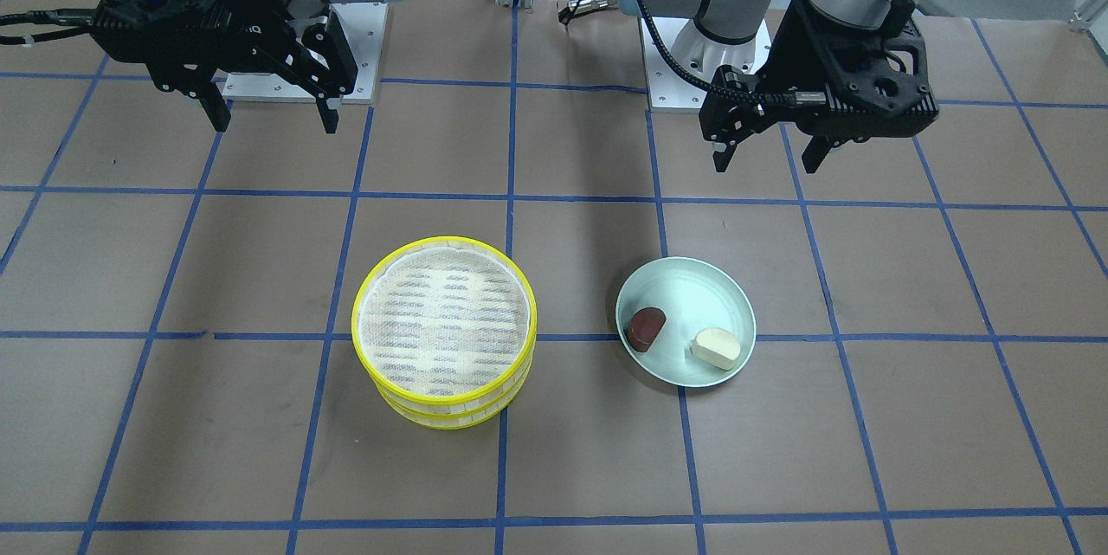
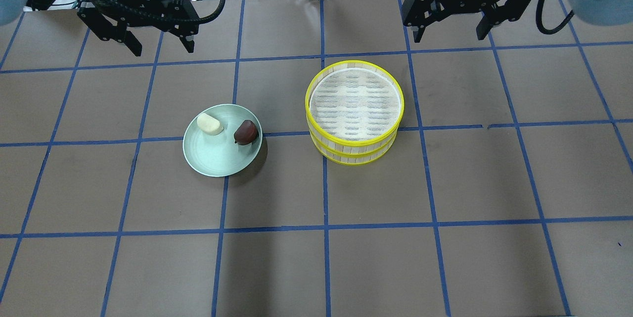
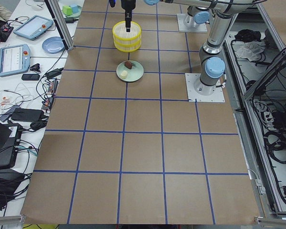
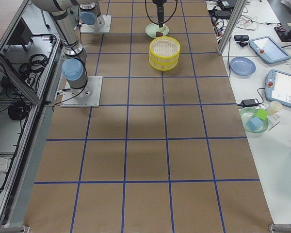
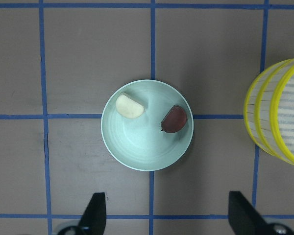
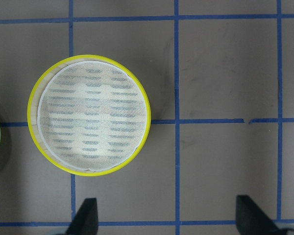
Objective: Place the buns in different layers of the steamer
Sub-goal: 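Move the left gripper down toward the white bun on the green plate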
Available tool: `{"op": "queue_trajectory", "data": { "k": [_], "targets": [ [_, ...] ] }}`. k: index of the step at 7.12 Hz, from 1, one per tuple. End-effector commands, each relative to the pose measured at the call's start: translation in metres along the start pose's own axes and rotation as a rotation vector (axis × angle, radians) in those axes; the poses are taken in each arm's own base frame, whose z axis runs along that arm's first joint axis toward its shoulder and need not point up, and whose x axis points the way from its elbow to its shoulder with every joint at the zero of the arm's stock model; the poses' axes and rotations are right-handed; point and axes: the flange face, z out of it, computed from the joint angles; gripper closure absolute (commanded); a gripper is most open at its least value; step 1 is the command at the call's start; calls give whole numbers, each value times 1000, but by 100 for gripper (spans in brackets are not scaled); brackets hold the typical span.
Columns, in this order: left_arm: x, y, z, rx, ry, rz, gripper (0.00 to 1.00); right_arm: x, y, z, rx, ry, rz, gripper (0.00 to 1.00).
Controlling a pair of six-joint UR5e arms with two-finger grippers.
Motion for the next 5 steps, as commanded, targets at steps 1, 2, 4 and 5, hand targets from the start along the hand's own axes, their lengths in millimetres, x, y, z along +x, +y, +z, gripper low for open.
{"op": "queue_trajectory", "data": {
  "k": [1, 2, 4, 5],
  "targets": [
    [1, 1, 6, -12, -3, 3, 11, 1, 1, -1, 1, 10, 0, 0],
    [-1, 2, 20, -28, -10, 9, 11, 0, 2, -1, 1, 10, 0, 0],
    [-35, -9, 63, -24, -18, -32, 0, 0, 3, -1, 3, 9, 2, 0],
    [-65, -25, 95, -46, -5, -69, 0, 0, 2, 0, 1, 10, 2, 0]
  ]
}}
